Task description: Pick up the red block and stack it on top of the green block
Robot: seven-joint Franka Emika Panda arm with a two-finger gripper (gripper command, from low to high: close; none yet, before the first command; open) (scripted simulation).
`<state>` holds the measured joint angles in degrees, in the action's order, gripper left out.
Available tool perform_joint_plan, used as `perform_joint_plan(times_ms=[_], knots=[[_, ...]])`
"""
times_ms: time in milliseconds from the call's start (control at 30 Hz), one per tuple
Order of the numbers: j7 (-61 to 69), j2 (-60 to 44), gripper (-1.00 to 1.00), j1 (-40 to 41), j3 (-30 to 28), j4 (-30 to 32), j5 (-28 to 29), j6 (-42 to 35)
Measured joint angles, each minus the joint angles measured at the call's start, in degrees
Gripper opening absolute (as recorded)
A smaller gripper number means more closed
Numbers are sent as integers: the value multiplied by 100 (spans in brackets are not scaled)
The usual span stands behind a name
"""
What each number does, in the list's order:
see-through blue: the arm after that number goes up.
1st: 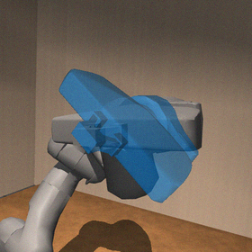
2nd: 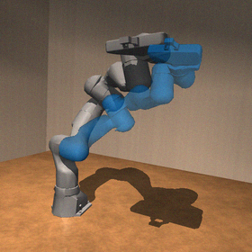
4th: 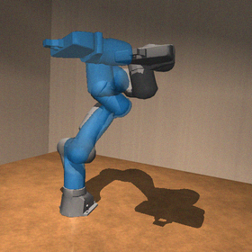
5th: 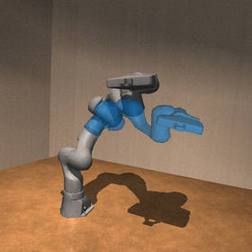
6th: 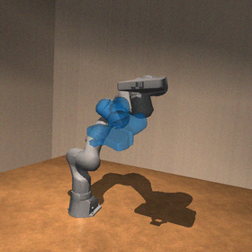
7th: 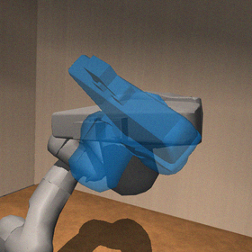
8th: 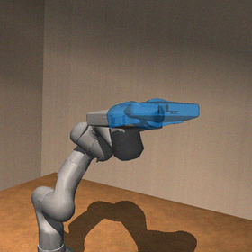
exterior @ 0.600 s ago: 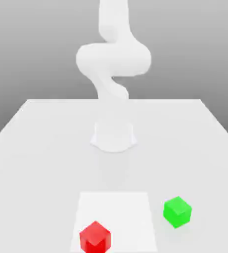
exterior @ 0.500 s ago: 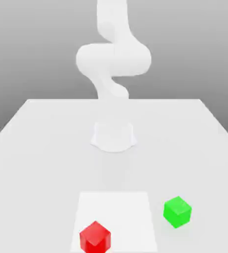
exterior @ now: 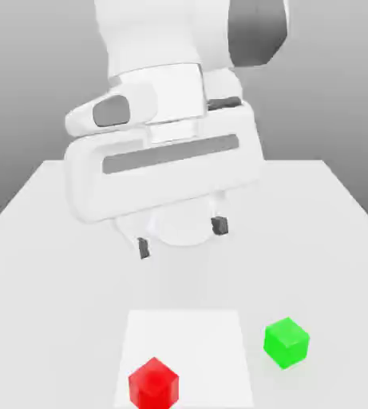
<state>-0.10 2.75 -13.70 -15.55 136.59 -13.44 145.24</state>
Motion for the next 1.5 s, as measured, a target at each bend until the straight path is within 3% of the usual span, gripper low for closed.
perform_joint_plan(times_ms=[300,433,467,700,867,1100,1167,1300,1333,1500], knots=[[1249,-1656,0,133,-35,229,370,738],[1602,-2474,0,400,293,117,39,1368],[1663,-2625,-100,462,371,93,-41,1487],[1663,-2629,-100,465,374,92,-37,1480],[1272,-1725,-100,175,83,293,496,786],[821,-470,-100,-1219,1014,1304,1174,580],[762,-447,-100,-1676,1081,1462,1267,749],[868,-1126,-100,-1496,1085,1481,1122,1453],[892,-1274,100,-1480,1104,1476,1088,1597],[892,-1274,100,-1480,1104,1476,1088,1597]])
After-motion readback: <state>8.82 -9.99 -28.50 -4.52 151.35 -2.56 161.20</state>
